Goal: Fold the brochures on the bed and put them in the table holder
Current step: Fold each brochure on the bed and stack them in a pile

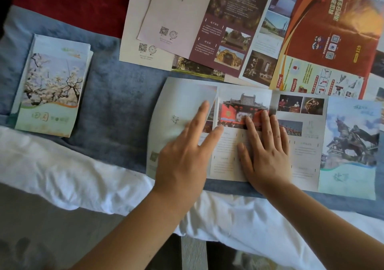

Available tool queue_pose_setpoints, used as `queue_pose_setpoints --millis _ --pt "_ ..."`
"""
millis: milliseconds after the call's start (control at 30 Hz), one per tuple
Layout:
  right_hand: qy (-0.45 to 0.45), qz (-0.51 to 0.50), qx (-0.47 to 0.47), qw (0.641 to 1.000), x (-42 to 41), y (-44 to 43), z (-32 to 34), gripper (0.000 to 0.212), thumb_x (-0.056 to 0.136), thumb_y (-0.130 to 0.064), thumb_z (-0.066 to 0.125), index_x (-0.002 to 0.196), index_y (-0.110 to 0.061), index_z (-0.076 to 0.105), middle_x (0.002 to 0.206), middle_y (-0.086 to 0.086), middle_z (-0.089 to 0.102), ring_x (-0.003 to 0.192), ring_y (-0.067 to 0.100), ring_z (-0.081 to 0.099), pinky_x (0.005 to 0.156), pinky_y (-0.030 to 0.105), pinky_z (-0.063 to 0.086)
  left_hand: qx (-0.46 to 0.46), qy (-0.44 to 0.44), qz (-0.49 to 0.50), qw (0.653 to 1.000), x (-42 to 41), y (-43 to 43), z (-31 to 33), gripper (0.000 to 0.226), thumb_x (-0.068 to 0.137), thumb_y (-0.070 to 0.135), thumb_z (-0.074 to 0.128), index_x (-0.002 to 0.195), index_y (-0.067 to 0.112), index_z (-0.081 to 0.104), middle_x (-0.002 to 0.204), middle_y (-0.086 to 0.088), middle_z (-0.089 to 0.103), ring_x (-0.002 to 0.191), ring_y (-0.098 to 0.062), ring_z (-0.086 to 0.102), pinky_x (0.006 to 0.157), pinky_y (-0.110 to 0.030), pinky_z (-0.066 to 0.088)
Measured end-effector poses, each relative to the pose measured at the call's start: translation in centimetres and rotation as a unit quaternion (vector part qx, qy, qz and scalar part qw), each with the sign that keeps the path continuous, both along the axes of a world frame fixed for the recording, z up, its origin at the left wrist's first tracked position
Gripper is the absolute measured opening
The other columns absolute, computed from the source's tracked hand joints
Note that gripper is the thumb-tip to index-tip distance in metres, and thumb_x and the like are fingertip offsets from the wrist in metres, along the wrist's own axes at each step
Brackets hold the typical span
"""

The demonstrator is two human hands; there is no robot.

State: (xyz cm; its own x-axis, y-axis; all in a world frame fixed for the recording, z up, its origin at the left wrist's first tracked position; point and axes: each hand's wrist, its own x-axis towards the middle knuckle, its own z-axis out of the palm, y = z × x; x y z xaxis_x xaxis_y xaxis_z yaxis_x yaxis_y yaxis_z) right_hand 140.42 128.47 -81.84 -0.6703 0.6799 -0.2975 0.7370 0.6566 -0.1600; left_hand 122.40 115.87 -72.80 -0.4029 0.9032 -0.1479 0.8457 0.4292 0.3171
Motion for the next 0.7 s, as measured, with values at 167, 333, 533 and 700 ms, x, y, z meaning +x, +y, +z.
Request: queue_pose_setpoints --millis 167,333,533,700 --pt "0.011 0.000 0.003 1.000 -0.1 0.0 -0.2 0.068 0.105 -0.056 0.023 0.165 -0.029 0.003 0.172 0.006 -0.006 0.158 0.024 -0.010 0.128 0.049 0.006 0.022 -0.013 -0.039 0.999 1.0 0.1 -5.3 0.054 0.086 0.006 0.071 0.138 0.020 0.063 0.160 -0.014 0.041 0.121 -0.031 0.064 0.083 -0.042 0.058" --pt "0.007 -0.001 0.003 1.000 0.0 0.0 -0.3 0.068 0.105 -0.057 0.021 0.165 -0.030 0.001 0.172 0.006 -0.009 0.158 0.023 -0.012 0.128 0.047 0.002 0.010 0.022 -0.044 0.999 -0.3 -0.9 -9.7 0.058 0.102 0.040 0.047 0.158 0.028 0.039 0.169 -0.001 0.025 0.157 -0.021 0.020 0.123 -0.060 0.016" --pt "0.017 -0.009 0.018 1.000 -0.3 -0.2 -0.7 0.068 0.105 -0.058 0.018 0.165 -0.027 0.007 0.172 0.008 -0.004 0.159 0.025 -0.008 0.128 0.047 0.004 0.017 0.069 -0.034 0.997 0.2 -0.8 -11.3 0.064 0.102 0.050 0.040 0.161 0.032 0.028 0.170 0.004 0.019 0.158 -0.021 0.013 0.121 -0.065 0.014" --pt "0.019 -0.009 0.016 1.000 -0.1 -0.1 -0.6 0.068 0.105 -0.058 0.020 0.165 -0.028 0.006 0.172 0.008 -0.004 0.159 0.025 -0.009 0.128 0.047 0.003 0.019 0.082 -0.042 0.996 0.1 -0.9 -11.7 0.064 0.103 0.052 0.037 0.162 0.032 0.026 0.171 0.004 0.018 0.158 -0.021 0.012 0.121 -0.065 0.014"
